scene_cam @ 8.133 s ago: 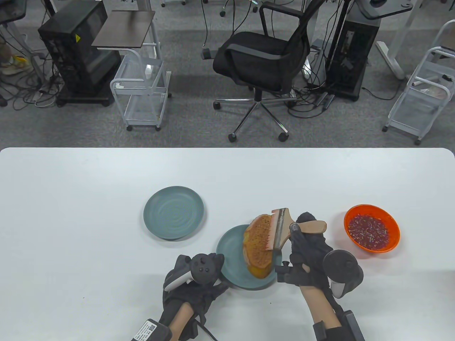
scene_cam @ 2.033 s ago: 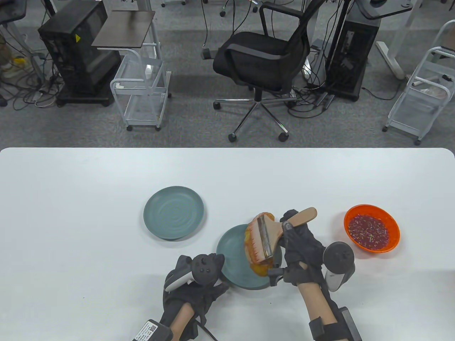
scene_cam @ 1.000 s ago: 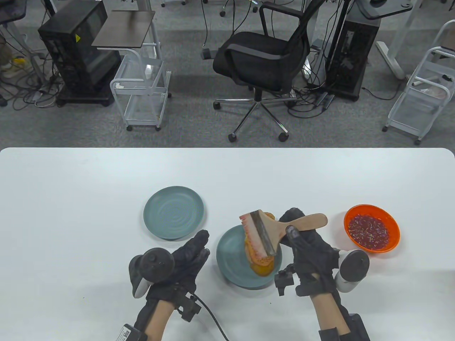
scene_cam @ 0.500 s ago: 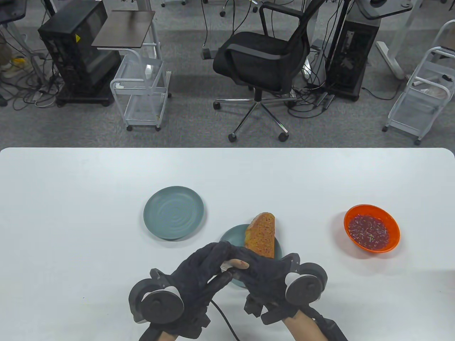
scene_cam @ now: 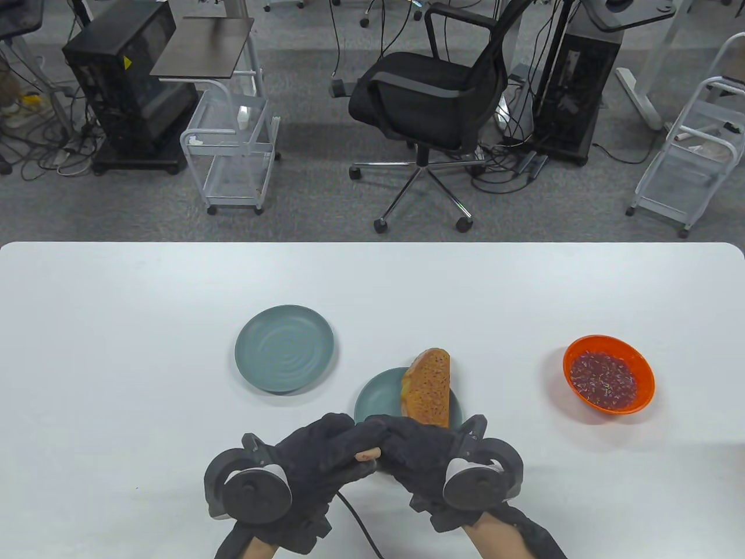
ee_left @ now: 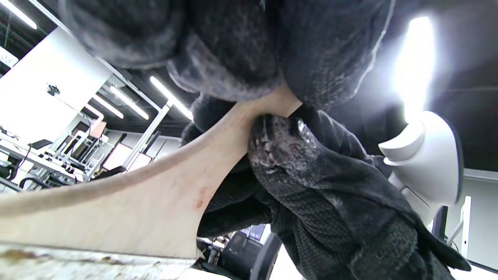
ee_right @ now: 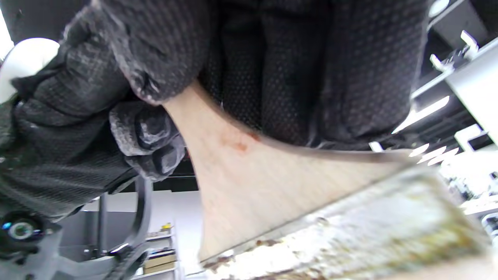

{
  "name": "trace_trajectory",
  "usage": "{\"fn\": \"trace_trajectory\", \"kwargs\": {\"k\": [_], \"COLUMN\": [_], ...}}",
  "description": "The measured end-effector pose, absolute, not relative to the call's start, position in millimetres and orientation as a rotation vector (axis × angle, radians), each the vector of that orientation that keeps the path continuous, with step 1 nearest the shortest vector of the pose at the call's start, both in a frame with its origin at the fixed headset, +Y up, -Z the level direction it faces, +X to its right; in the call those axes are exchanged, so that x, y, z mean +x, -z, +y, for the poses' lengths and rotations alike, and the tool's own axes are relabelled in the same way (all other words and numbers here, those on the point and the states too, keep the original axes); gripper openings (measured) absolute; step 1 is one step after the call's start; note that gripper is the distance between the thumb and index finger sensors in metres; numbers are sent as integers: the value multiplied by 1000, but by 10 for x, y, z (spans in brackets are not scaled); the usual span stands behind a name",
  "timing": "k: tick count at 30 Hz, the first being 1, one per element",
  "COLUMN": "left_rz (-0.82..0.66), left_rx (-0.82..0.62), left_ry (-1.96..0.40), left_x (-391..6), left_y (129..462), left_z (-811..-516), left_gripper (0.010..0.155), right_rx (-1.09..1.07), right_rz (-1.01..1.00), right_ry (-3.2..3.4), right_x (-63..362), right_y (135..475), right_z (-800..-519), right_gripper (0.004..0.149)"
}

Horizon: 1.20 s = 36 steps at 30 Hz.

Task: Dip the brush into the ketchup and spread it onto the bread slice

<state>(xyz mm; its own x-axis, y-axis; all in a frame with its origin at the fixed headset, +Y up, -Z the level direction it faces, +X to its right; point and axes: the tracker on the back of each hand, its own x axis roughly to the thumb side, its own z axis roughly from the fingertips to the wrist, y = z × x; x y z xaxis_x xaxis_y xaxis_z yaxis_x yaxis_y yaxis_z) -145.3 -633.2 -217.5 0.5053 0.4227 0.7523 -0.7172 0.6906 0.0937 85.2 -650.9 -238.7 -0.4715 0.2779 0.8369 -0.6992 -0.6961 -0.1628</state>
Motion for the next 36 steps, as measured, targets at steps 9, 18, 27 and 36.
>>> {"fn": "trace_trajectory", "kwargs": {"k": [9,18,27,36], "left_rz": [-687,-564,-473,-428], "left_rx": [633,725,563,367], "left_ry": [-958,-851,-719,-599], "left_x": [-1852,-2153,-2394,-2424], "left_y": [2106,2134,2465,3116], "left_z": [-6250,-6307,-6498,-7042], "left_gripper": [45,44,45,47], "right_rx": [766,312,259,226], "right_rz": [-825,-248,-106,-115], "right_ry": [-2603,-2888,-2907,-2854], "right_x": [1756,1961,1984,2168], "right_y": [2632,2920,2967,2964], "right_z": [-6646,-7226,-7413,-7386], "right_gripper": [53,76,74,74]}}
